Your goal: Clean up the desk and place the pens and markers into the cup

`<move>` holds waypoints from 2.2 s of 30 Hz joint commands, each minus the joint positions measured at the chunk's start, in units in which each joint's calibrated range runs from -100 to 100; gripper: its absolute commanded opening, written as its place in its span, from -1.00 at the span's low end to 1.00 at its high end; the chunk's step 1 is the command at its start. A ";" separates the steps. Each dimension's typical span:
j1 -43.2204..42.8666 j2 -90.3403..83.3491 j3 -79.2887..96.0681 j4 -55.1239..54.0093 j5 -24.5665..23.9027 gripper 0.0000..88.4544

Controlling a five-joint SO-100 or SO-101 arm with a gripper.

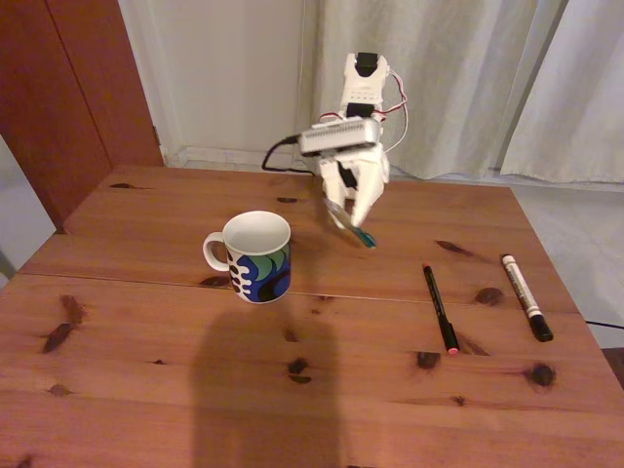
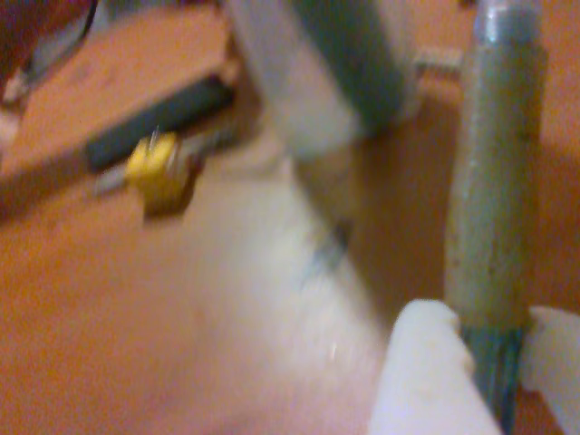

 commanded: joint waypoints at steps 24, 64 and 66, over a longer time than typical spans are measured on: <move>14.85 18.96 -25.59 -3.61 -1.47 -0.98; 23.86 21.85 -15.22 -2.75 5.70 -0.93; 23.78 21.85 -15.22 -2.75 5.81 -0.82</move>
